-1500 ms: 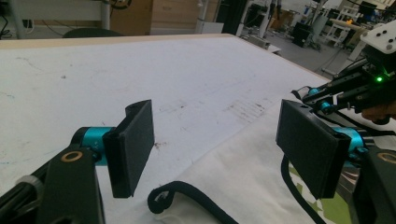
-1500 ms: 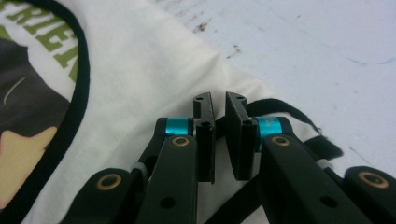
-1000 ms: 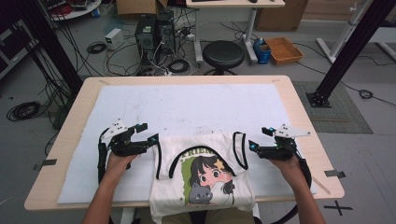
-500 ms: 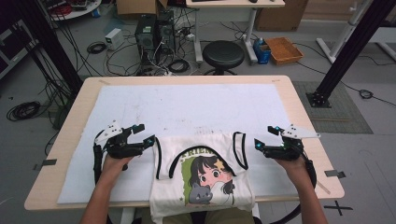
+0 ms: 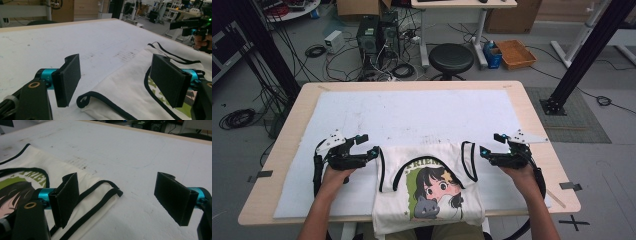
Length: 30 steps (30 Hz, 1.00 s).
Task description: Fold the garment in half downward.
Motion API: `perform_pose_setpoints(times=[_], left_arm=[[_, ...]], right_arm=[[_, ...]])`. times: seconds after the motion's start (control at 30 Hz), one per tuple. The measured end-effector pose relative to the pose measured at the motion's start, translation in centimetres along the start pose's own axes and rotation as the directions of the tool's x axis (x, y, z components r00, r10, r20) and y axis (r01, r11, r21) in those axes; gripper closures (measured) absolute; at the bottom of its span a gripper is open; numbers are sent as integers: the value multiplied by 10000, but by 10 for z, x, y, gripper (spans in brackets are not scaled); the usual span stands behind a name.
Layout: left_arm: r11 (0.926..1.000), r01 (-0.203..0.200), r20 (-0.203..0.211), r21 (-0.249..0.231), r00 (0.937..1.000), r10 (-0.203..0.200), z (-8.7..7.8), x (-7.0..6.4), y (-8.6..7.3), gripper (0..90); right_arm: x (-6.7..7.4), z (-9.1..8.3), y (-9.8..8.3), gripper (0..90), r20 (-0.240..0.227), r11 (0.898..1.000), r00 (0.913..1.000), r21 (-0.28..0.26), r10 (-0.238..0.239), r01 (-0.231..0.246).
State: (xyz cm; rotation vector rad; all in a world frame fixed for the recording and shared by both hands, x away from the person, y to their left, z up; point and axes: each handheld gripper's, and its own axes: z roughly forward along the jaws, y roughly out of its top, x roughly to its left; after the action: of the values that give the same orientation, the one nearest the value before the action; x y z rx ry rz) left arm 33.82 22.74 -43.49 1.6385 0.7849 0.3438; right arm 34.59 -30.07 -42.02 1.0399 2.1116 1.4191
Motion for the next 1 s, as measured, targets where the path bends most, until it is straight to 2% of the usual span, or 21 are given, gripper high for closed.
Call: perform_pose_setpoints(times=[0.07,0.1,0.13,0.2,0.33,0.37,0.4,0.43,0.47,0.5,0.6,0.67,0.7,0.73,0.77,0.8,0.87,0.93,0.97,1.0], left_arm=[[9993,-202,-219,303,9995,209,1,1,0,247],[9990,-172,-358,401,9992,186,3,1,0,247],[9983,-116,-656,578,9977,153,5,4,2,247],[9977,-50,-777,671,9969,102,6,7,3,247],[9905,124,-1032,1367,9947,18,17,15,10,247],[9869,156,-1063,1606,9943,16,21,17,12,247],[9836,152,-1059,1799,9944,40,25,19,14,247],[9802,142,-1086,1975,9941,75,30,20,15,247],[9766,125,-1055,2146,9944,105,35,22,16,251],[9716,171,-1080,2362,9941,88,39,24,16,251],[9476,225,-1051,3185,9944,117,52,30,10,290],[9359,245,-889,3515,9960,73,56,32,5,324],[9282,214,-815,3715,9966,96,58,32,3,356],[9244,64,-722,3813,9971,228,58,31,4,356],[9235,-98,-520,3835,9981,322,58,30,4,403],[9215,-269,-292,3875,9987,414,58,29,3,481],[9040,-719,133,4215,9972,731,60,26,2,715],[9003,-795,256,4279,9968,759,60,22,3,834],[9020,-685,235,4262,9976,646,59,23,3,844],[9049,-532,207,4222,9986,491,57,24,4,849]], right_arm=[[2,6,4,197,49,9998,10000,210,54,-55],[3,10,6,197,77,9994,10000,332,-40,38],[6,18,10,197,171,9977,9998,673,-72,60],[6,23,12,197,165,9968,9998,790,-142,128],[7,45,21,197,-92,9894,9999,1453,-45,58],[7,49,23,198,-159,9868,9998,1618,-71,96],[8,61,28,198,-296,9786,9994,2047,-159,216],[8,61,28,198,-296,9786,9994,2047,-159,216],[8,73,31,230,-367,9675,9991,2511,-225,310],[8,73,31,230,-367,9675,9991,2511,-225,310],[6,91,31,327,-582,9494,9975,3090,-394,556],[5,101,26,411,-1083,9261,9930,3678,-470,839],[4,103,24,444,-1222,9181,9909,3838,-557,990],[4,103,24,444,-1222,9181,9909,3838,-557,990],[5,104,22,459,-1294,9117,9891,3939,-709,1169],[5,103,22,501,-1298,9094,9877,3944,-869,1319],[4,101,22,635,-1480,9058,9831,3930,-1077,1584],[6,97,22,814,-1976,8994,9728,3930,-1207,1914],[7,96,22,843,-2207,8944,9656,3914,-1374,2167],[9,95,22,852,-2196,8887,9630,3942,-1564,2342]])
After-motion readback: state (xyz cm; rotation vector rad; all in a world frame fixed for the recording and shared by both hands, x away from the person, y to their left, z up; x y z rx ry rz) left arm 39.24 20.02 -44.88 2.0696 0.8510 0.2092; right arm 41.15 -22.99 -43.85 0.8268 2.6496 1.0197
